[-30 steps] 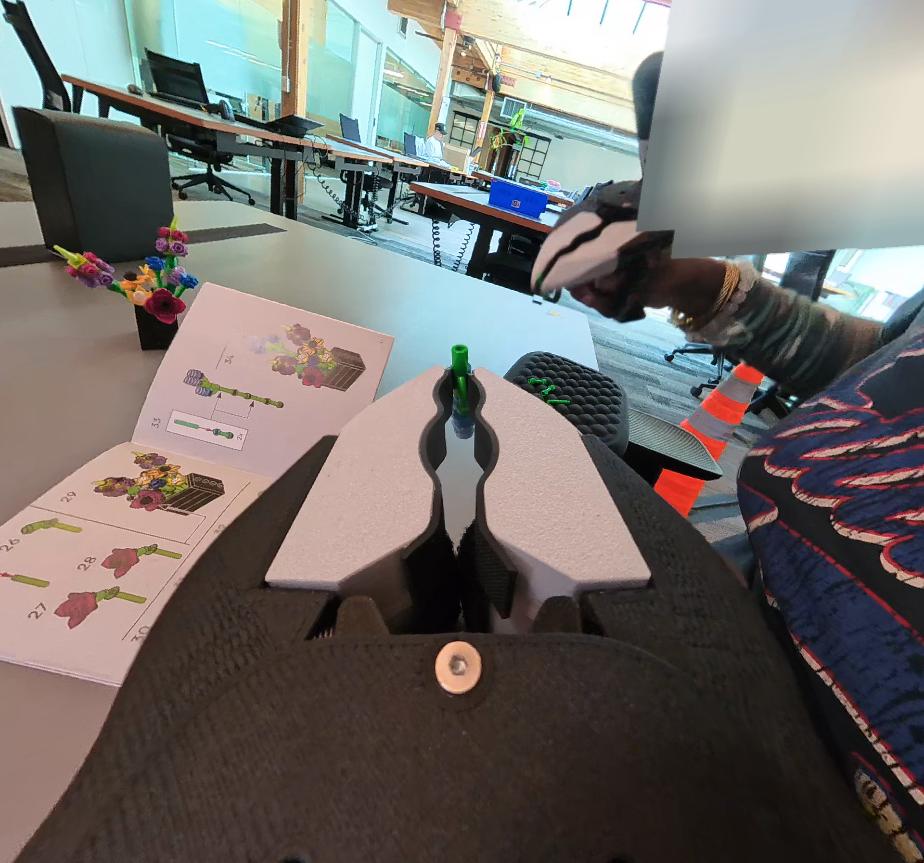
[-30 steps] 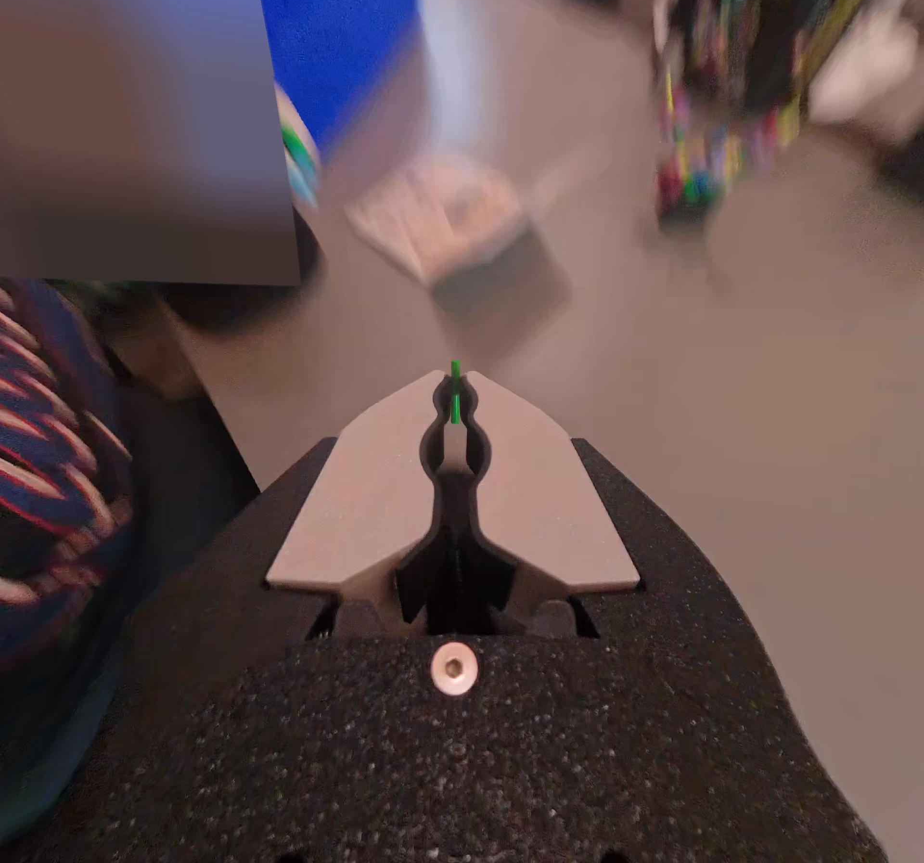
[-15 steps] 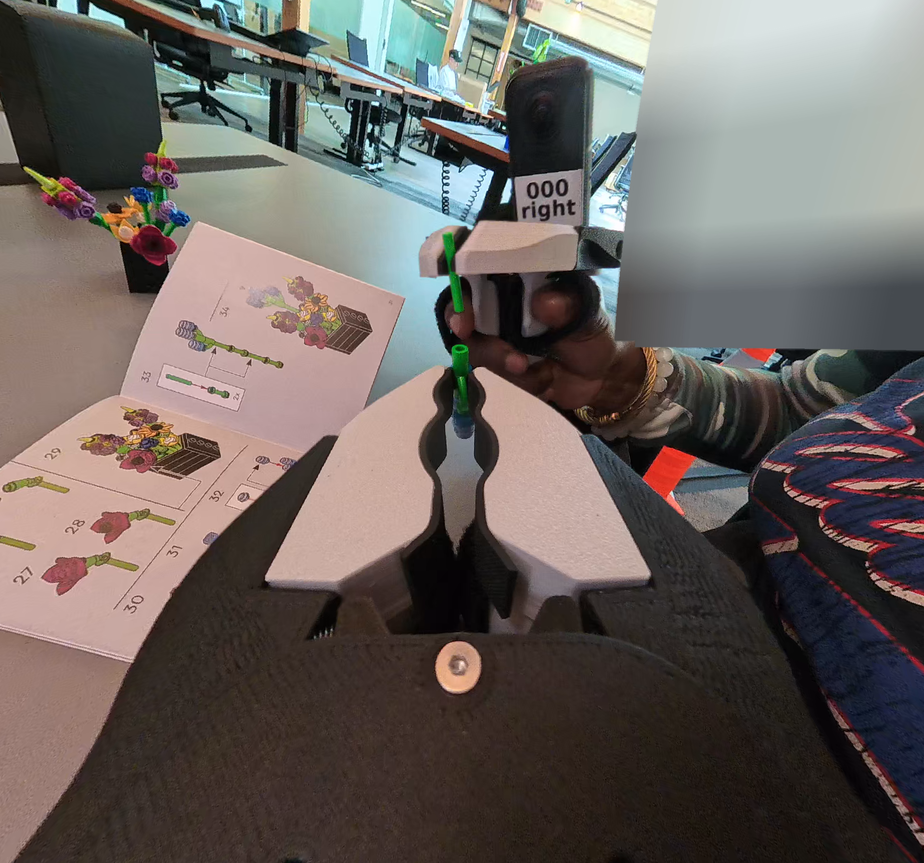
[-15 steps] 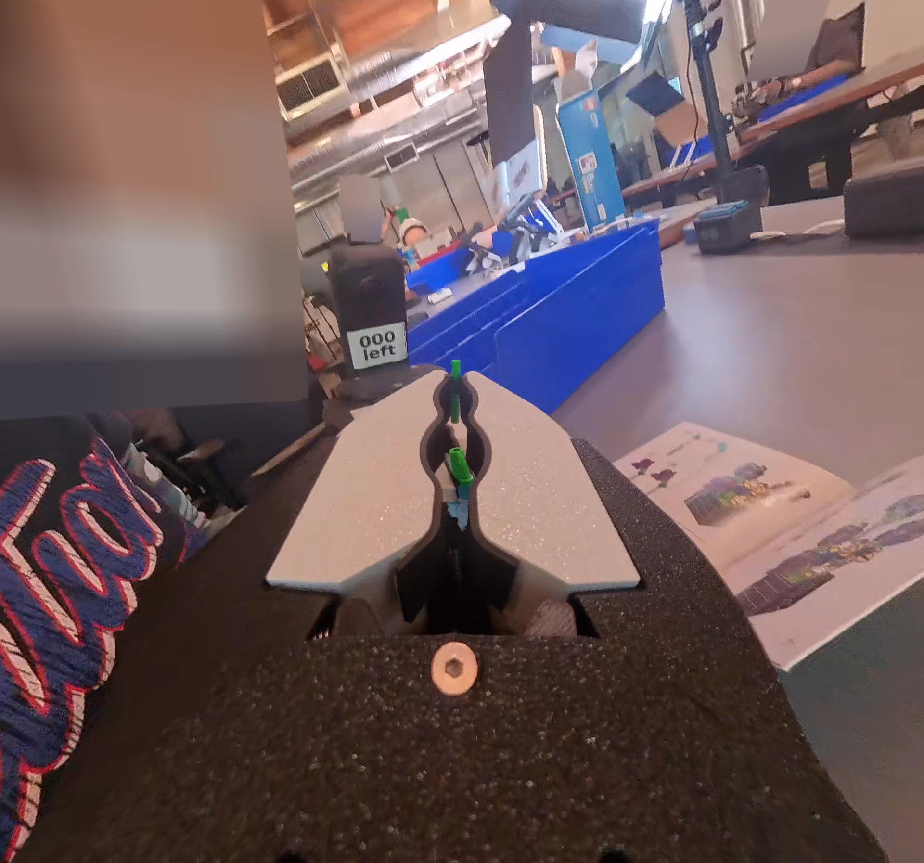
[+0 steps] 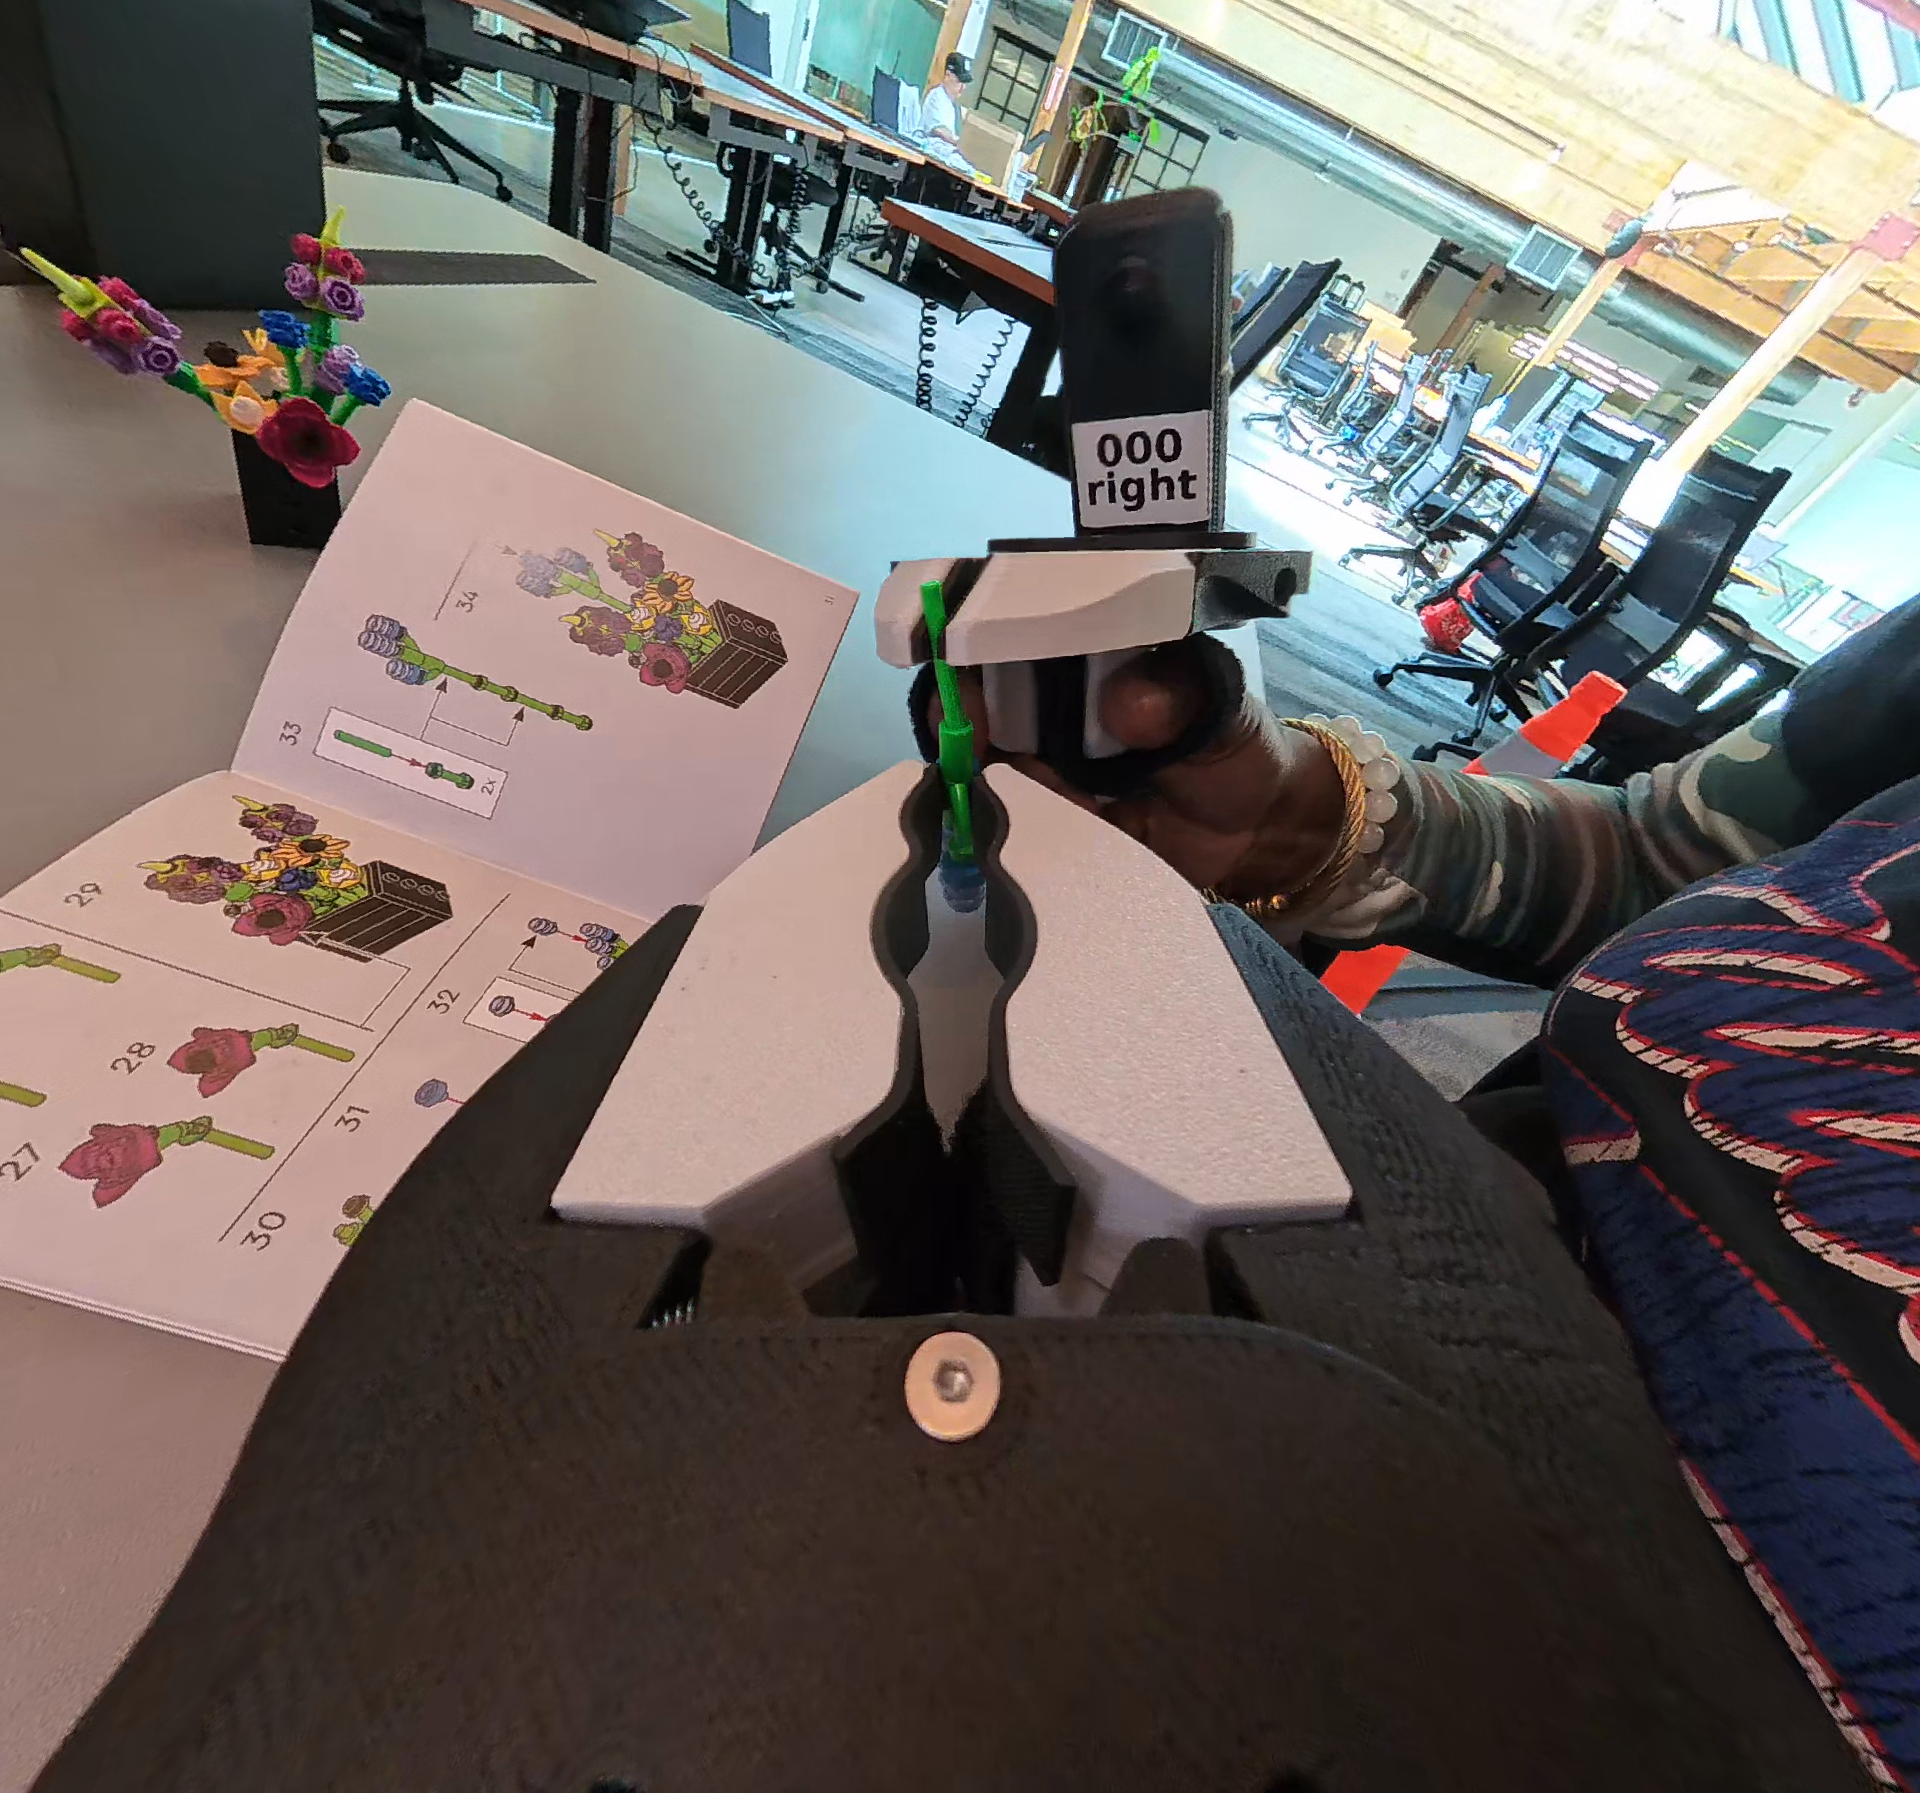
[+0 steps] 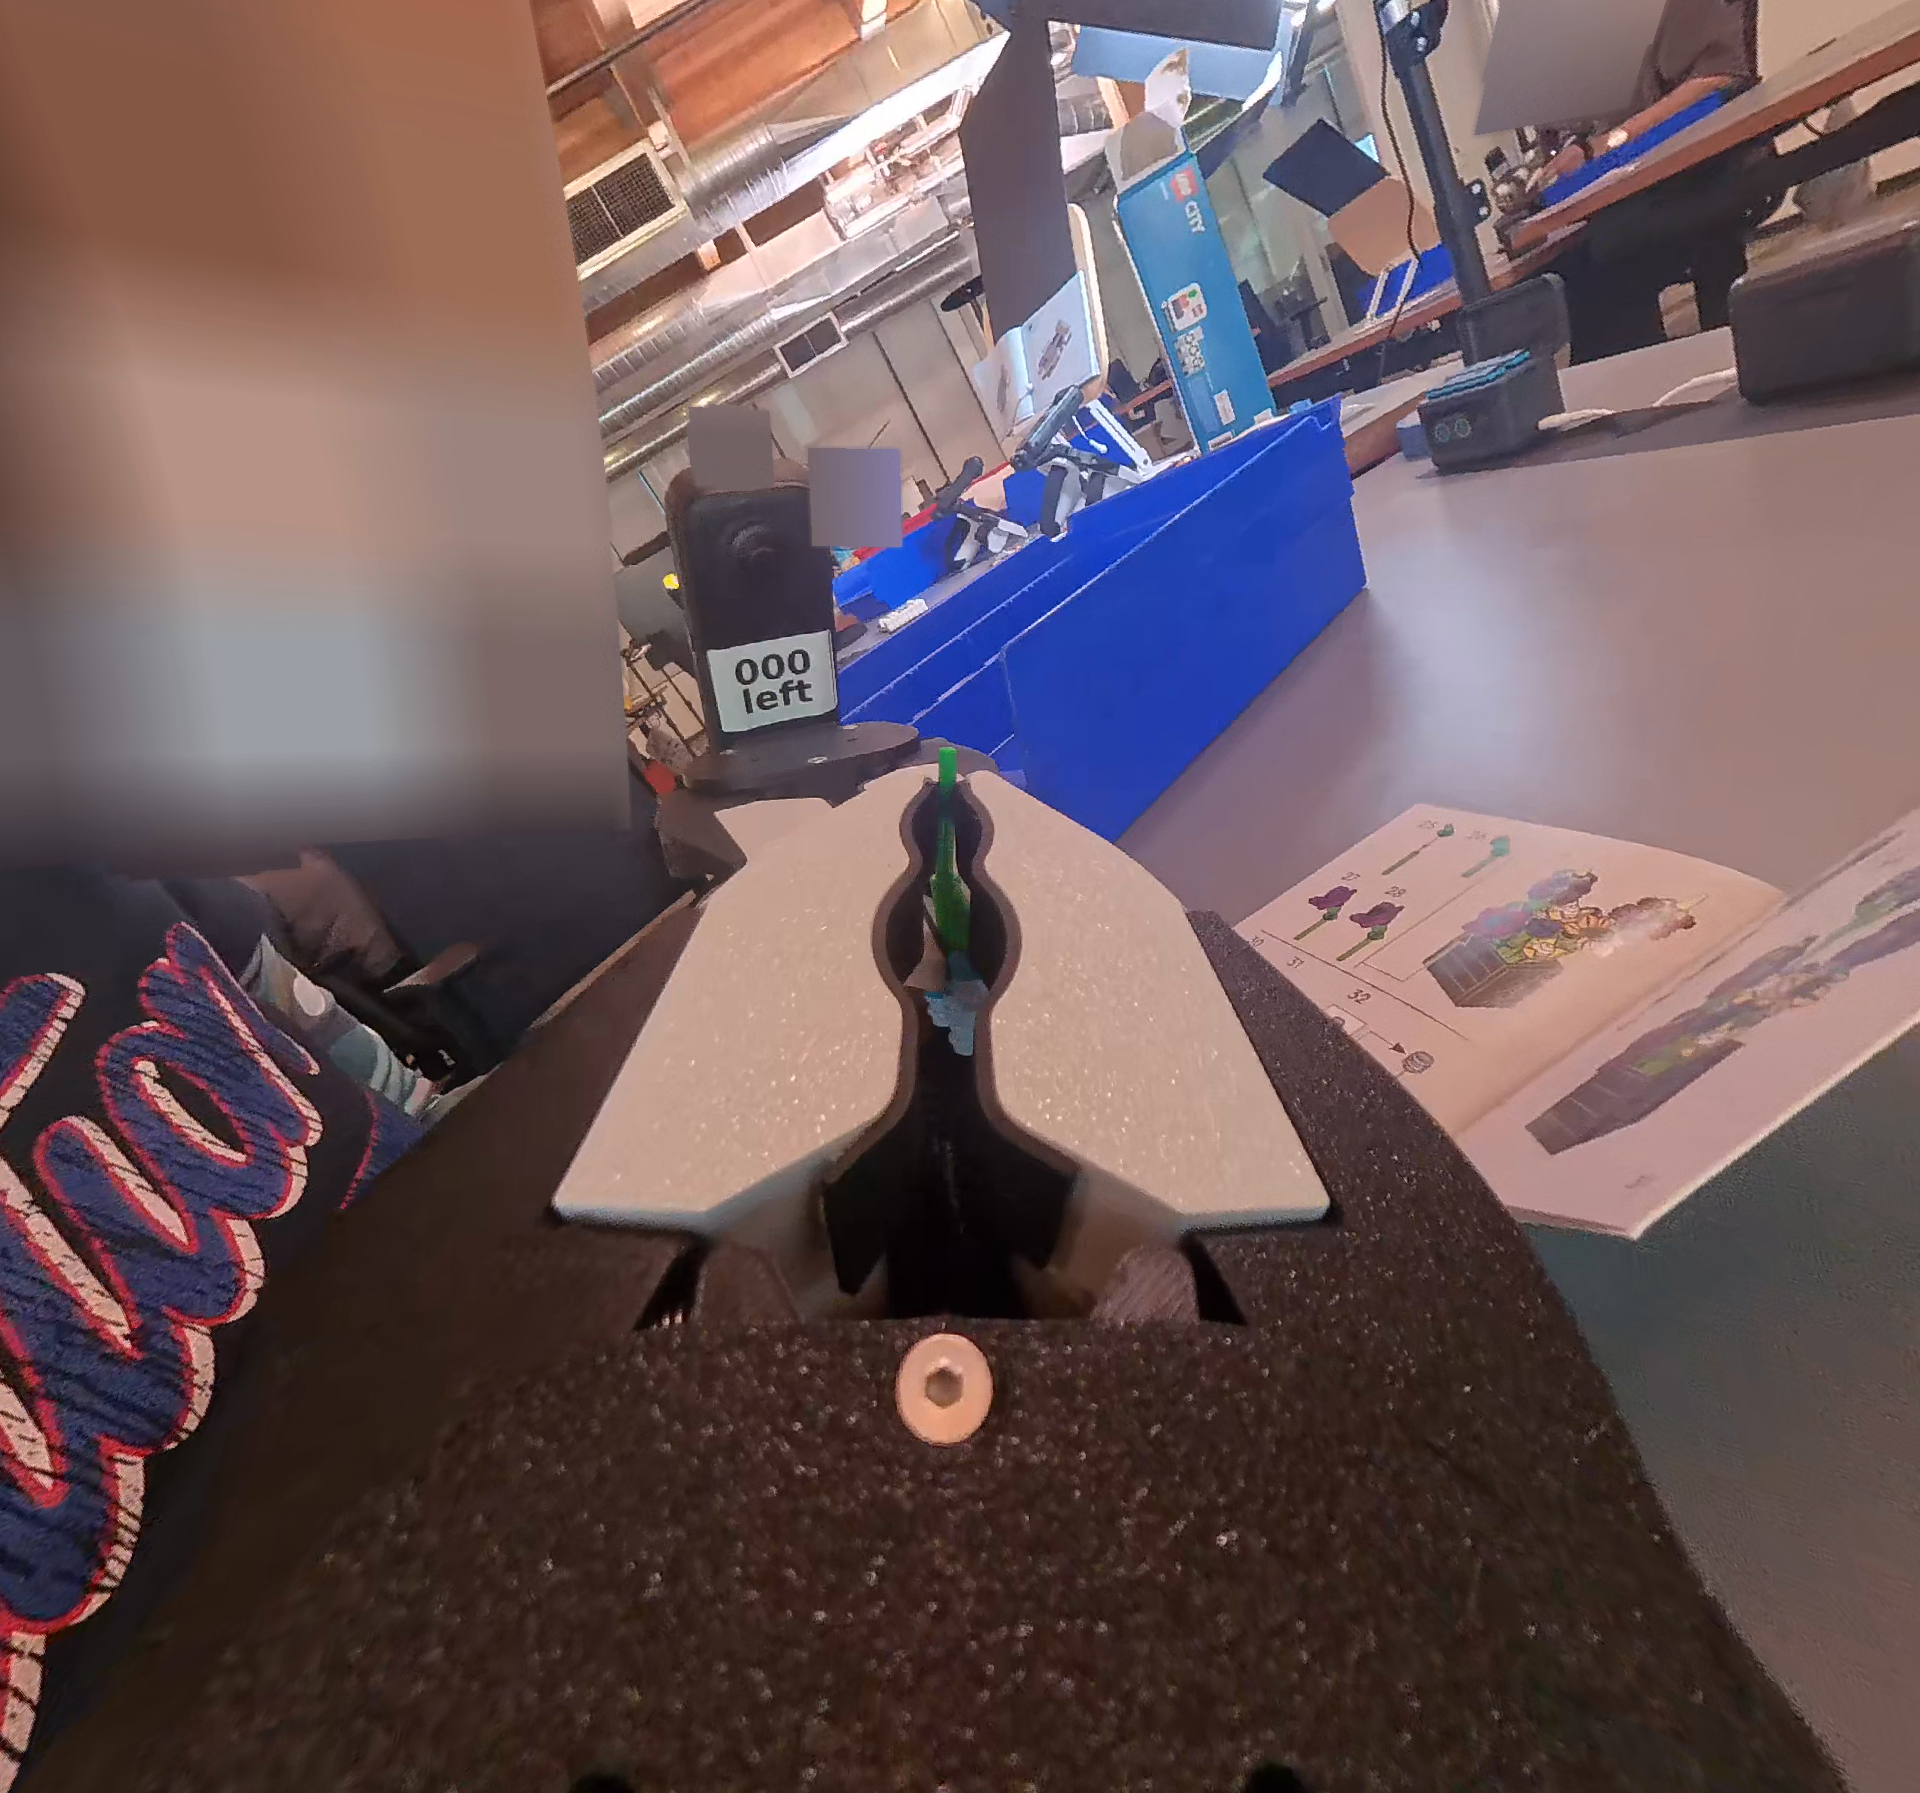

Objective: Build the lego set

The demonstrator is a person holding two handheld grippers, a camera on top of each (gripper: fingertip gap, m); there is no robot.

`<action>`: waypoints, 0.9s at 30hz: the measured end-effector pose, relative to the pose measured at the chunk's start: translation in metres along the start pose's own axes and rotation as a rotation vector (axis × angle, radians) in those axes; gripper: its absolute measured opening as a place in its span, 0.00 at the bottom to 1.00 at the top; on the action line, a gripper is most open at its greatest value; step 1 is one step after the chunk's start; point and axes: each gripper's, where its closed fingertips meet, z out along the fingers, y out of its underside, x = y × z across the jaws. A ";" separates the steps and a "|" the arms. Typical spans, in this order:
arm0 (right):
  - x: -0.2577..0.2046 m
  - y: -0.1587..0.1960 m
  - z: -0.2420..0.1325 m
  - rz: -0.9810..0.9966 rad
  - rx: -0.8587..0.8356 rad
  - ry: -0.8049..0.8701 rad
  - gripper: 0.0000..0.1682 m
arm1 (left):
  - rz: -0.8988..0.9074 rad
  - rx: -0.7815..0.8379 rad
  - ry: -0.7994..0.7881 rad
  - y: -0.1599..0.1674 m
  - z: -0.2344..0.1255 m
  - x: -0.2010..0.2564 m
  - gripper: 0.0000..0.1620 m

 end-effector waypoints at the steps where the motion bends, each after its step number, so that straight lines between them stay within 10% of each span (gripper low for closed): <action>1: 0.000 0.000 0.000 0.002 0.003 0.003 0.02 | 0.002 -0.001 -0.003 0.000 0.000 0.000 0.03; 27: 0.013 0.013 -0.004 -0.132 0.003 0.201 0.01 | -0.096 -0.052 -0.009 0.008 0.003 -0.009 0.02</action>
